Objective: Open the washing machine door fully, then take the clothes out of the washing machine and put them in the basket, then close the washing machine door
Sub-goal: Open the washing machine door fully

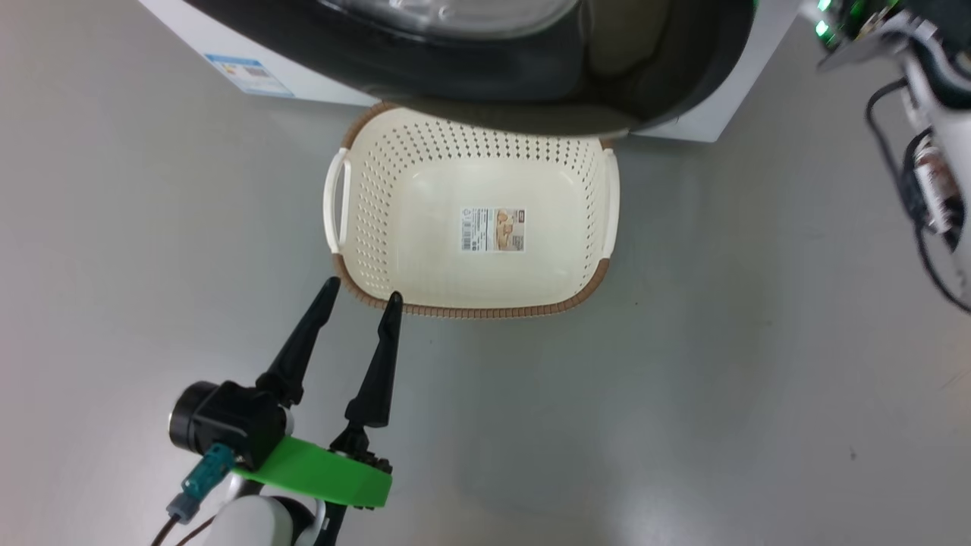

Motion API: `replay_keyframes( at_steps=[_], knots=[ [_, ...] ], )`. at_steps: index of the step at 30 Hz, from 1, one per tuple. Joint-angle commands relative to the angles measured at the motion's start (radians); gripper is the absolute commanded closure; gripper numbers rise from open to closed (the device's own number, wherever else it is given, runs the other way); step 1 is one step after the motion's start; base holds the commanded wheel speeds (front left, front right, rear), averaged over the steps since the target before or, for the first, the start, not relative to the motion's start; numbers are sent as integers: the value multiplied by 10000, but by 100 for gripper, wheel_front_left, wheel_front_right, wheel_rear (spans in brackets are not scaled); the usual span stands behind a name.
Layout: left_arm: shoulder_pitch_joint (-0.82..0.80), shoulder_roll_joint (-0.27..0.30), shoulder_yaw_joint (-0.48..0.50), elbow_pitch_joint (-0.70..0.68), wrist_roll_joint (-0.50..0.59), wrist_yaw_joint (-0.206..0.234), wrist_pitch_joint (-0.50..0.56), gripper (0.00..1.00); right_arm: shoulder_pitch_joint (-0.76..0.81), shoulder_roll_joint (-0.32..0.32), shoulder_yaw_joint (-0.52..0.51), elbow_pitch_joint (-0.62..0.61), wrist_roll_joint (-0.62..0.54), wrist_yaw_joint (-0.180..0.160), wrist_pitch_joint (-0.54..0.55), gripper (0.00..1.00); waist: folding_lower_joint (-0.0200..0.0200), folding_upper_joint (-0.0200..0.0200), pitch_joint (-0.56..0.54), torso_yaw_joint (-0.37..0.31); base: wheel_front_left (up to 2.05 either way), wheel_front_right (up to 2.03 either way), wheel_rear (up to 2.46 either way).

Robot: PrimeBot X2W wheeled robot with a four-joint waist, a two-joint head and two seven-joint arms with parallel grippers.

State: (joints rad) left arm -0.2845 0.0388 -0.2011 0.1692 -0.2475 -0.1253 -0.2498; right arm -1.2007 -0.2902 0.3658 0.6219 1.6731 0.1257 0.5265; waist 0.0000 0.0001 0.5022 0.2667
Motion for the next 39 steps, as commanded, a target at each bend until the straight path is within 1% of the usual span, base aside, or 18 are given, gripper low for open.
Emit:
replay_keyframes(
  at_steps=[1,9,20,30,39],
  knots=[
    [275,141,341,-172,99,-53,-120,0,567,453,180,-414,-45,50,160,100,0,-1,-365,-134,0,0,0],
    [725,127,400,-165,206,-53,-120,0,1594,617,140,-798,46,50,333,100,0,-1,-1091,-307,0,0,0],
    [1452,117,440,-230,281,-54,-120,0,3123,705,163,-1314,102,50,921,100,0,-1,-2134,-405,0,0,0],
    [1737,115,516,-340,302,-54,-120,0,3760,1099,388,-1522,-13,50,1490,100,0,-1,-2372,-448,0,0,0],
    [1822,115,551,-386,239,-54,-120,0,4075,1405,555,-1637,-262,50,1739,100,0,-1,-2488,-313,0,0,0]
  ],
)
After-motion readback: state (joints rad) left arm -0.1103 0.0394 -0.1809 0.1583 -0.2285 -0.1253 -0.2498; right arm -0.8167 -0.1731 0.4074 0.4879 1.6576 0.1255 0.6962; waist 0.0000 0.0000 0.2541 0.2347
